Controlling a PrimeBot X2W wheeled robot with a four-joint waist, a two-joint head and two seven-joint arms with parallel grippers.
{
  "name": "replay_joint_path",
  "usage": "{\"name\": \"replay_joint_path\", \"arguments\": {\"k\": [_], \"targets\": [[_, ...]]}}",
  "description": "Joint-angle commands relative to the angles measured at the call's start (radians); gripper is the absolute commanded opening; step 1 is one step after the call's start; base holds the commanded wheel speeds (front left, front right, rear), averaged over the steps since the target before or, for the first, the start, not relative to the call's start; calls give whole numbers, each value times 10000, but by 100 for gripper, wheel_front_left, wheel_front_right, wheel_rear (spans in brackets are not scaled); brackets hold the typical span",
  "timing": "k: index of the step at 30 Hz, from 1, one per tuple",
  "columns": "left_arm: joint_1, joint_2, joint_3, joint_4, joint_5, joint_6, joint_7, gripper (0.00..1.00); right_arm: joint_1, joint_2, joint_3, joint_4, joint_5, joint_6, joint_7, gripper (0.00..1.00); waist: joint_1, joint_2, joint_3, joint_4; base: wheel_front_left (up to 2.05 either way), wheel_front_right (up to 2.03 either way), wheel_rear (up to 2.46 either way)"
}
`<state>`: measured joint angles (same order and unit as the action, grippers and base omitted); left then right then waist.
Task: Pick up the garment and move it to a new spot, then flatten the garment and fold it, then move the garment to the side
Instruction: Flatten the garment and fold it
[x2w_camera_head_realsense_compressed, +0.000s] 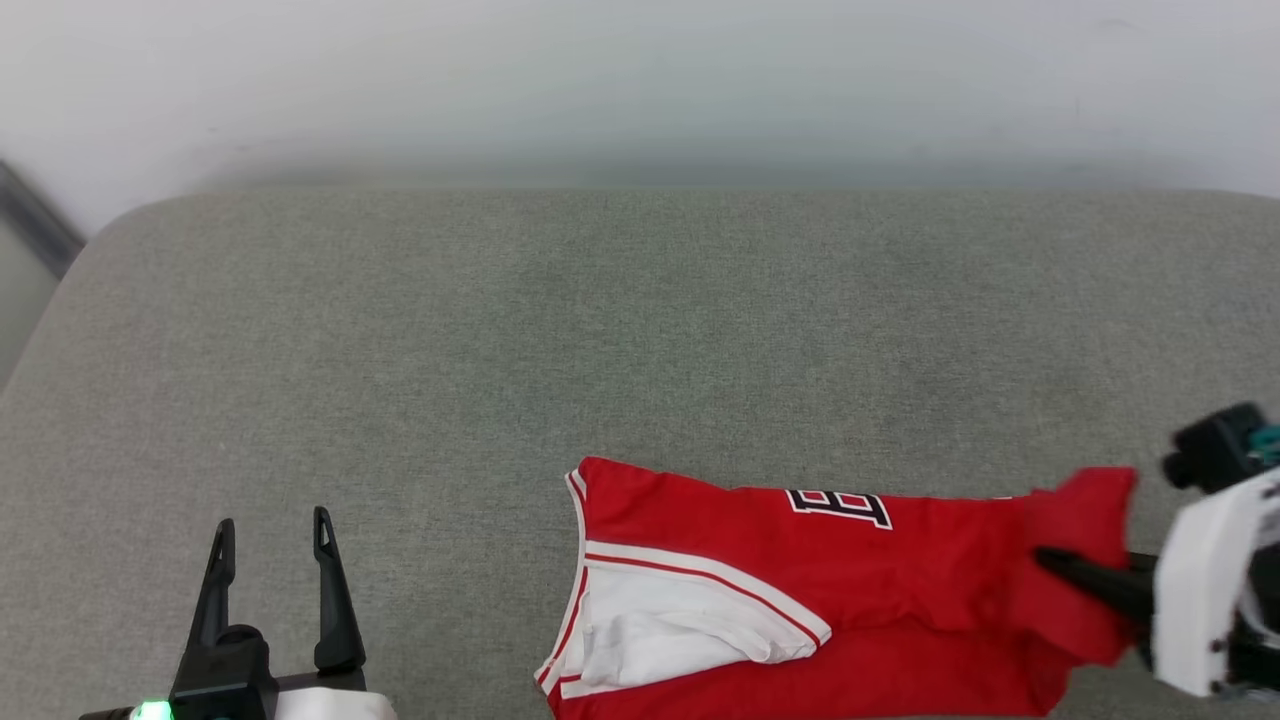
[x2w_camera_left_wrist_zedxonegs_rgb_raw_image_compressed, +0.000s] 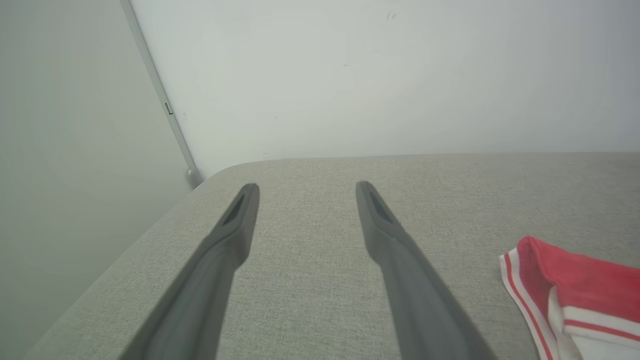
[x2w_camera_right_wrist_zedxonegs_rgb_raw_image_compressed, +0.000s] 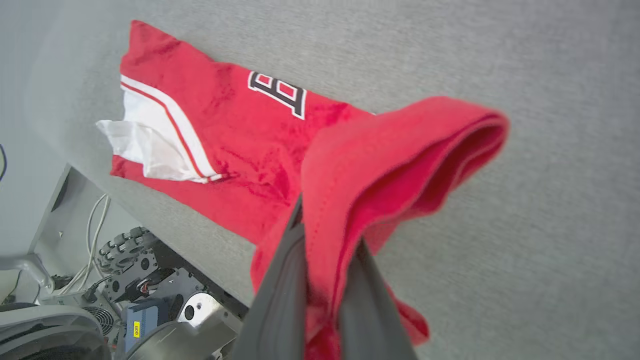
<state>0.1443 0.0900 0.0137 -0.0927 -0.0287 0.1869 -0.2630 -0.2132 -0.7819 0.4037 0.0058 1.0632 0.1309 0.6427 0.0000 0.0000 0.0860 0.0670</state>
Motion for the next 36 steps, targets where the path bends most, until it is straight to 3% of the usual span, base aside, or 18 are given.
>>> {"name": "replay_joint_path", "arguments": {"k": [1, 7, 12, 20, 27, 28, 29, 30, 36], "targets": [[-10, -32, 45, -19, 78, -29, -23, 100, -266, 256, 203, -406, -197, -4, 183, 0, 0, 0, 49, 27, 0, 0, 0], [-172, -99, 36, -51, 89, -108, -23, 100, -1240, 1187, 1212, -1147, -827, -4, 814, 0, 0, 0, 254, 100, 0, 0, 0], [-389, -151, 11, -34, 117, -186, -23, 100, -2591, 2285, 2694, -764, -1558, -4, 1019, 0, 0, 0, 581, 156, 0, 0, 0], [-827, -211, -111, 92, 144, -295, -23, 100, -4481, 3877, 4972, 1352, -2189, -4, 561, 0, 0, 0, 1149, 287, 0, 0, 0], [-1090, -265, -239, 199, 171, -305, -23, 100, -4981, 4434, 6323, 3459, -2218, -4, -217, 0, 0, 0, 1361, 416, 0, 0, 0], [-1092, -271, -229, 203, 167, -293, -23, 100, -5022, 4479, 6397, 3621, -2177, -6, -413, 11, 0, 0, 1357, 405, 0, 0, 0], [-1083, -272, -217, 202, 166, -291, -23, 100, -5097, 4486, 6522, 3681, -2191, -6, -625, 50, 0, 0, 1350, 382, 0, 0, 0], [-1055, -272, -186, 202, 165, -278, -23, 100, -5183, 4454, 6646, 3699, -2207, -6, -855, 100, 0, 0, 1317, 342, 0, 0, 0], [-792, -221, -39, 240, 195, -277, -23, 100, -5660, 3843, 6453, 3084, -2356, -6, -2948, 100, 0, 0, 980, 0, 0, 0, 0]]}}
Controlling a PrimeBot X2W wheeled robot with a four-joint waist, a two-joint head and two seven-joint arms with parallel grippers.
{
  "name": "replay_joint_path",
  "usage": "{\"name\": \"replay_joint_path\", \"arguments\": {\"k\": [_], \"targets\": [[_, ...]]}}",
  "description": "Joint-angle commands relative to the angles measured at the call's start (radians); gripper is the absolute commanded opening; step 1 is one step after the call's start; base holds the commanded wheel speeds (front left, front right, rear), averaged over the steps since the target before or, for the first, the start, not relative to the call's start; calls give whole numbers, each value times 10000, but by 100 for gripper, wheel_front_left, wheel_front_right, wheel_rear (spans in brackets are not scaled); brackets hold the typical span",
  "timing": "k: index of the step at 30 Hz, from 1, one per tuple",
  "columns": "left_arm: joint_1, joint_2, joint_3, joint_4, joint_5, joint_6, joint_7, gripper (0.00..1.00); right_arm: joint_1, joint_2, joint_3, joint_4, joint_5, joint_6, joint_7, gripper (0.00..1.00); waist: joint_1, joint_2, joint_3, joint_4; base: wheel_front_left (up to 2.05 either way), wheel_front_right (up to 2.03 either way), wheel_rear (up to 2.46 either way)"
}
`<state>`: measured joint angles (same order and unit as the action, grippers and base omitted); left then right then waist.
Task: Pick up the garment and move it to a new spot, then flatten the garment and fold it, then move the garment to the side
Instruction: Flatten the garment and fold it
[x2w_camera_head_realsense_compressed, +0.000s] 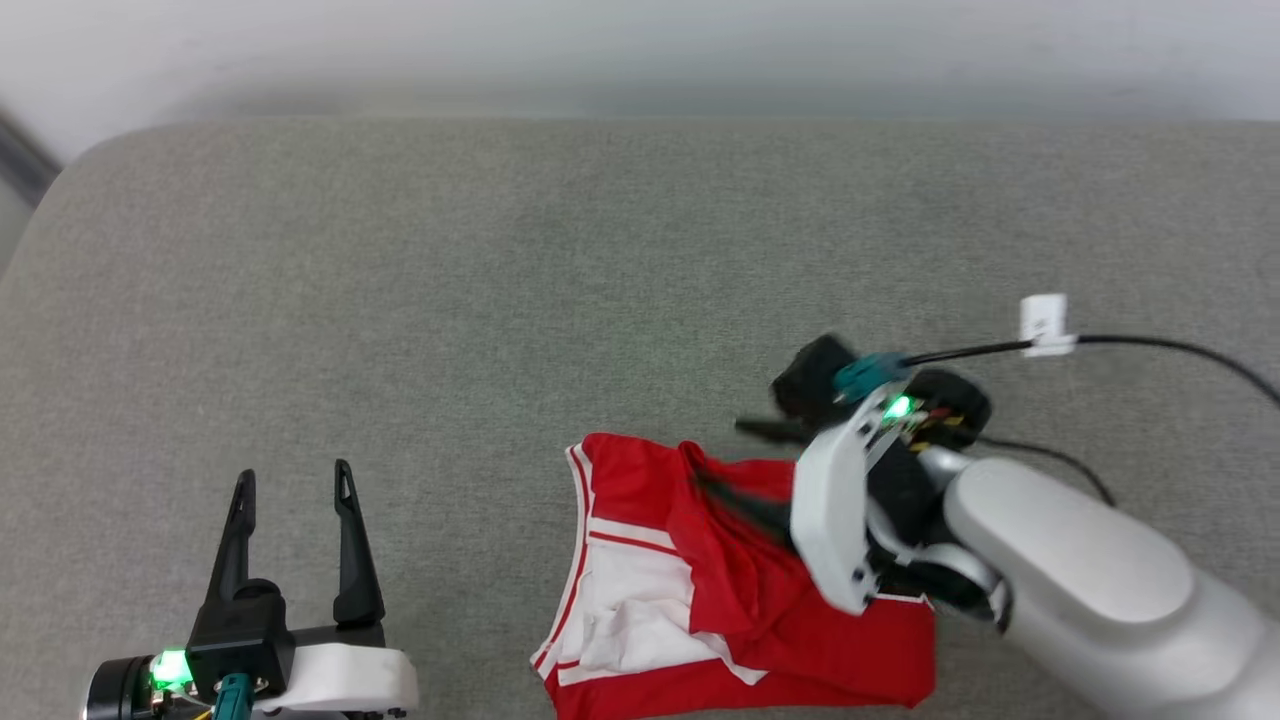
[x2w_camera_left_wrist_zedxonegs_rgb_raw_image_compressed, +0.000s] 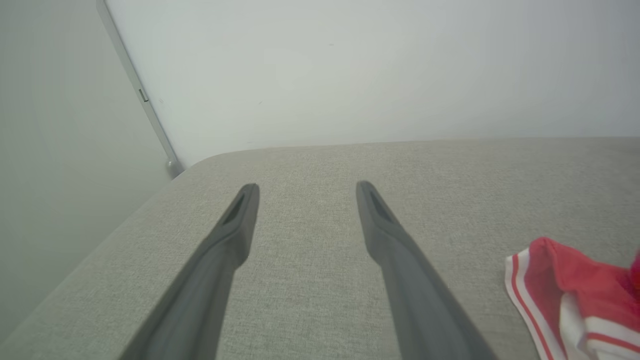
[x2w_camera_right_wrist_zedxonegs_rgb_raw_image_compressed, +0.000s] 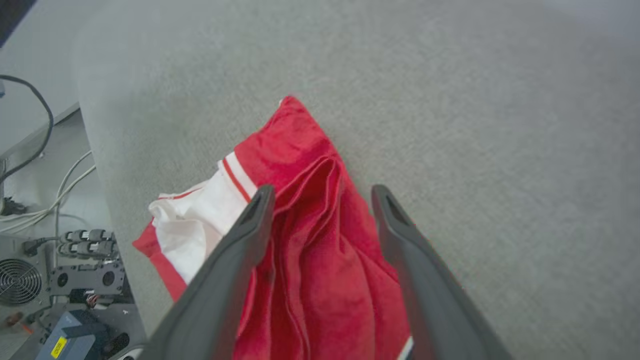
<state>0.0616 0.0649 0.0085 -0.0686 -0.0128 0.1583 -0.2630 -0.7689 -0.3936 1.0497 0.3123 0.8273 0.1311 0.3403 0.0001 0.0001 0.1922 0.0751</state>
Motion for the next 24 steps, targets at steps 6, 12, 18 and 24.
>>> {"name": "replay_joint_path", "arguments": {"k": [6, 12, 18, 24], "targets": [[200, 58, 91, -44, 72, 0, -23, 100, -144, -515, -2156, -4, -1526, -9, -3006, 100, -1, -1, -444, -484, 0, 0, 0], [372, 32, 54, -74, 56, 43, -23, 100, 1099, 79, -5391, 803, -3795, -7, -5421, 100, -1, -1, -718, -684, 0, 0, 0], [592, 0, 19, -157, 18, 55, -23, 100, 3017, 1000, -8233, 313, -5685, -6, -6030, 100, -1, -1, -906, -782, 0, 0, 0], [772, -14, -4, -227, -15, -27, -23, 100, 5192, 2123, -9941, -1406, -6748, -6, -6046, 100, -1, -1, -1018, -808, 0, 0, 0]]}}
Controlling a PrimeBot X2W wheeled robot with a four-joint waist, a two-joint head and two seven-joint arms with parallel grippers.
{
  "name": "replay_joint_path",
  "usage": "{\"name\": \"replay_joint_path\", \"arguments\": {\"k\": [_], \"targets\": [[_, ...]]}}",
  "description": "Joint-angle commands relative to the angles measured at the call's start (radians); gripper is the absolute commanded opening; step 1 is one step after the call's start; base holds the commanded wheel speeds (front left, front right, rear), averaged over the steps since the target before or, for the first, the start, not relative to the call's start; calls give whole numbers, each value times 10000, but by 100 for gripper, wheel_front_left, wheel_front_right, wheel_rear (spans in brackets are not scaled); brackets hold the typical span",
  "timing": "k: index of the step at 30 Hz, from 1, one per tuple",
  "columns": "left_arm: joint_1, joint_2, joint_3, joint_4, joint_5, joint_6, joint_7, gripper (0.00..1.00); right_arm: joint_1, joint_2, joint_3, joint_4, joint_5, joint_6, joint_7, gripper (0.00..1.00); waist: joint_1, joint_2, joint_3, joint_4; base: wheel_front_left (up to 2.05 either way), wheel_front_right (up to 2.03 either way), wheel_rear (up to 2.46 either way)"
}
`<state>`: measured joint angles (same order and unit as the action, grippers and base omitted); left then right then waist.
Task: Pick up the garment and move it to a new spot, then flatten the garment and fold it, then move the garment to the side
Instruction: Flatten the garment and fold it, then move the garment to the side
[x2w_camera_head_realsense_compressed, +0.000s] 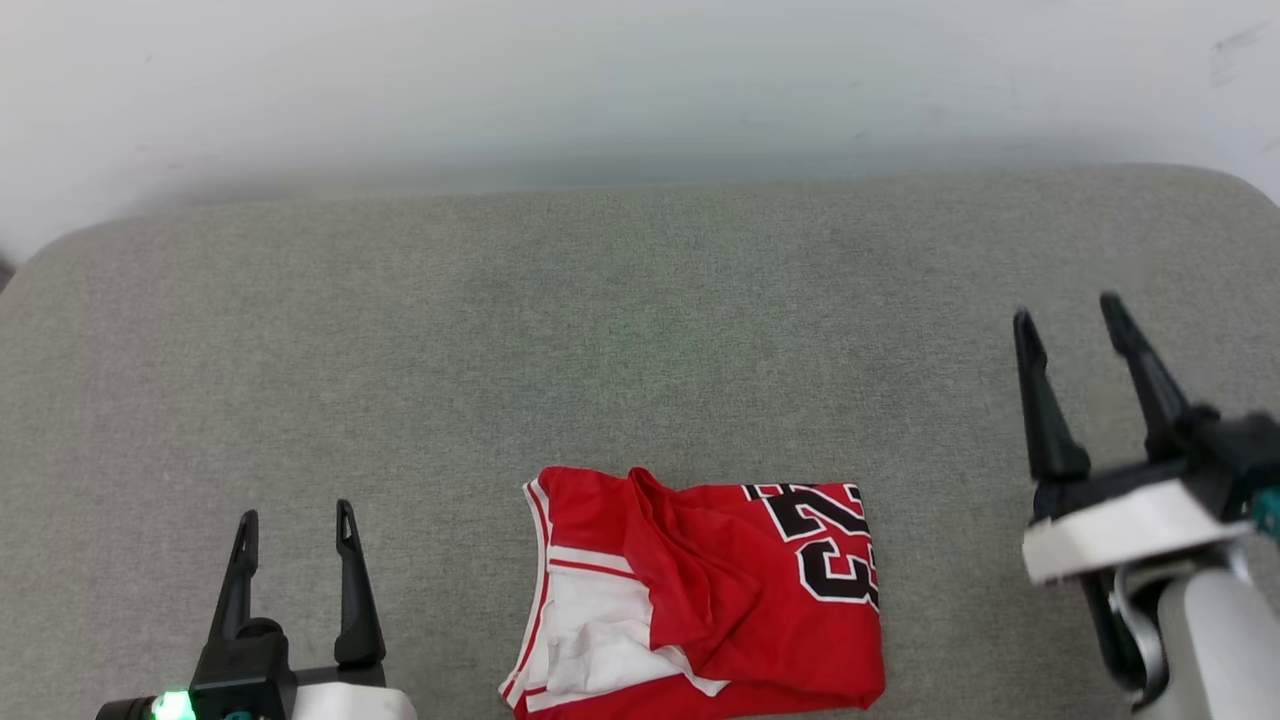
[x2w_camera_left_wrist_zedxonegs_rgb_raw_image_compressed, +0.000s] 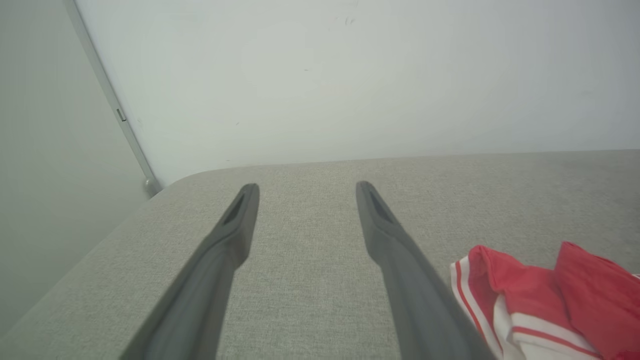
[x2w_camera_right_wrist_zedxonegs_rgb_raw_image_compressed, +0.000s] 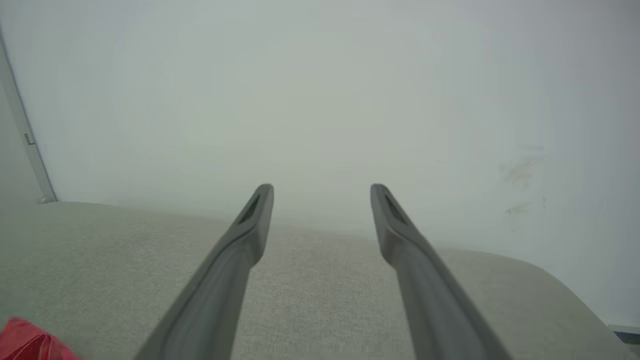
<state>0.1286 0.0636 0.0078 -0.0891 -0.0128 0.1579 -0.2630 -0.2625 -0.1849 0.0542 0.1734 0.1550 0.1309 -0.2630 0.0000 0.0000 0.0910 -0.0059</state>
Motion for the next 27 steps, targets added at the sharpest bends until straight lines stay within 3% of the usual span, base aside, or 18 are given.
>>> {"name": "replay_joint_path", "arguments": {"k": [1, 7, 15, 22, 27], "targets": [[111, -3, -9, -26, -16, -45, -23, 100, 450, 217, -170, -227, -95, -4, -14, 100, 0, 0, -28, 10, 0, 0, 0], [248, -16, -82, -59, -34, -134, -23, 100, 2083, 923, -666, -940, -328, -4, -16, 100, 0, 0, -124, 76, 0, 0, 0], [293, -42, -134, -88, -61, -228, -23, 100, 3092, 1263, -783, -1261, -325, -4, -17, 100, 0, 0, -154, 161, 0, 0, 0], [162, -54, -88, -40, -94, -275, -23, 100, 2239, 1294, -1052, -1718, -316, -4, -18, 100, 0, 0, -86, 171, 0, 0, 0], [39, -63, -81, 33, -111, -355, -23, 100, 802, 611, -1075, -2206, -253, -4, -18, 100, 0, 0, -28, 228, 0, 0, 0]]}}
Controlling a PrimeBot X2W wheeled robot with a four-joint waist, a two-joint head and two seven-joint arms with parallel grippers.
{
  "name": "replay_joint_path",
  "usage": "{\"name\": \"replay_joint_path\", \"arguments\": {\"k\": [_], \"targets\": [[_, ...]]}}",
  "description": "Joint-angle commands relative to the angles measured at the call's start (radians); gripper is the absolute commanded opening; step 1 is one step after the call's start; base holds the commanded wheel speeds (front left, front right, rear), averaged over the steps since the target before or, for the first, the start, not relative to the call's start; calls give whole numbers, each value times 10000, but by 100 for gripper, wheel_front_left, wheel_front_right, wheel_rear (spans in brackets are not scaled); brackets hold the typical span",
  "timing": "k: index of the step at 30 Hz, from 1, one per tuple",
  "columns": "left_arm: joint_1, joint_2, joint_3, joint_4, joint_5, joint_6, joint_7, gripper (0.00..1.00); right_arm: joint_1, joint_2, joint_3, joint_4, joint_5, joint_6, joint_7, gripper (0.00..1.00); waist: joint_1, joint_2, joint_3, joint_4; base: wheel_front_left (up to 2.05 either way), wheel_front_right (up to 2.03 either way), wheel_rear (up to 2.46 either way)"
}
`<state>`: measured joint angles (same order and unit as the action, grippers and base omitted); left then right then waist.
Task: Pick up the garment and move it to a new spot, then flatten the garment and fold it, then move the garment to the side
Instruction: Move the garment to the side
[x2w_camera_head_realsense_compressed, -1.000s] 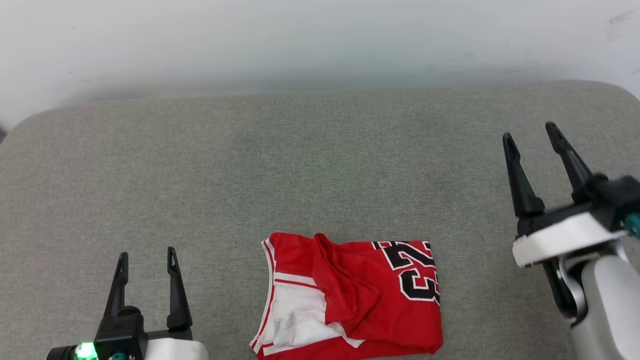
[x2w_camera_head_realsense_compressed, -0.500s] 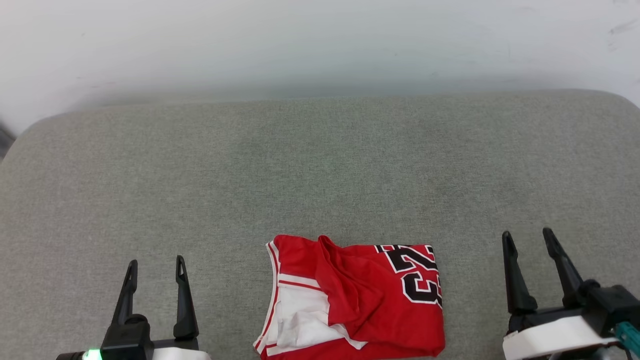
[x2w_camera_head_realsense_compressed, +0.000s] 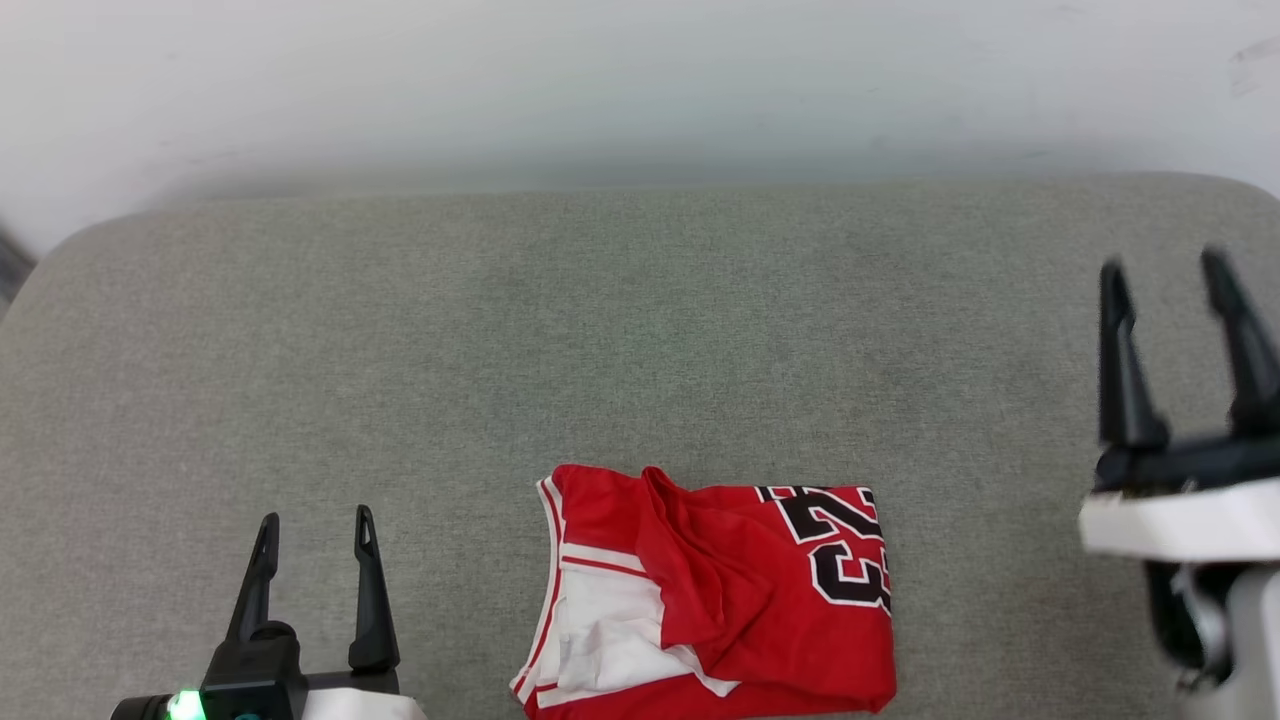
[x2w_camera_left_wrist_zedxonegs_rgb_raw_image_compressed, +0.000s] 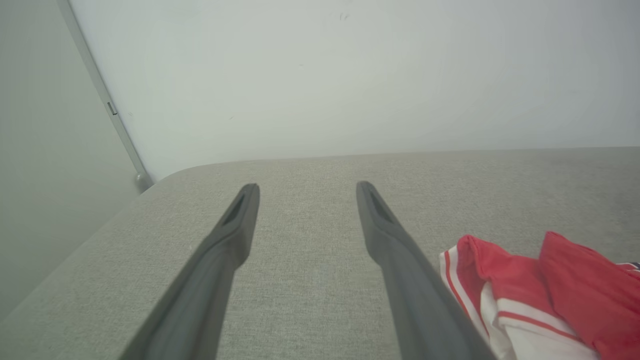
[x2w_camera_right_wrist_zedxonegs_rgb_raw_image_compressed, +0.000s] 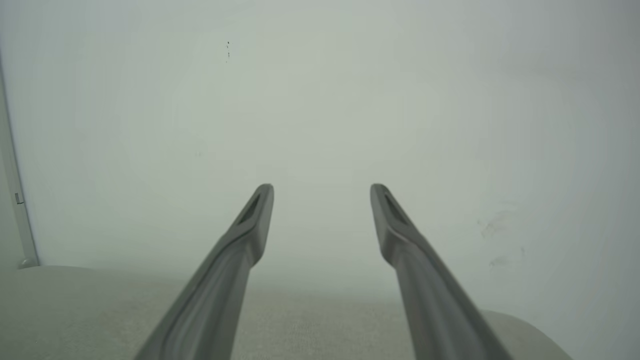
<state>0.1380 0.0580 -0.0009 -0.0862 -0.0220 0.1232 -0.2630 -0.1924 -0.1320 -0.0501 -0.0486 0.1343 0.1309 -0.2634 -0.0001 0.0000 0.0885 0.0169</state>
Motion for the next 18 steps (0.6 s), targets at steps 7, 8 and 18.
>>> {"name": "replay_joint_path", "arguments": {"k": [7, 8, 18], "targets": [[-195, -18, 60, 18, -49, -97, -23, 100, -1808, -1799, 867, 232, 1038, -6, 1050, 100, 1, 0, 92, 100, 0, 0, 0], [-192, -21, 70, 18, -60, -109, -23, 100, -1891, -2066, 1144, 449, 1368, -4, 1685, 100, 1, 0, 101, 108, 0, 0, 0], [-444, -44, 49, 14, -53, -204, -23, 100, -1950, -3985, 3070, 1313, 6121, -4, 7853, 100, 1, 0, 496, 236, 0, 0, 0]]}}
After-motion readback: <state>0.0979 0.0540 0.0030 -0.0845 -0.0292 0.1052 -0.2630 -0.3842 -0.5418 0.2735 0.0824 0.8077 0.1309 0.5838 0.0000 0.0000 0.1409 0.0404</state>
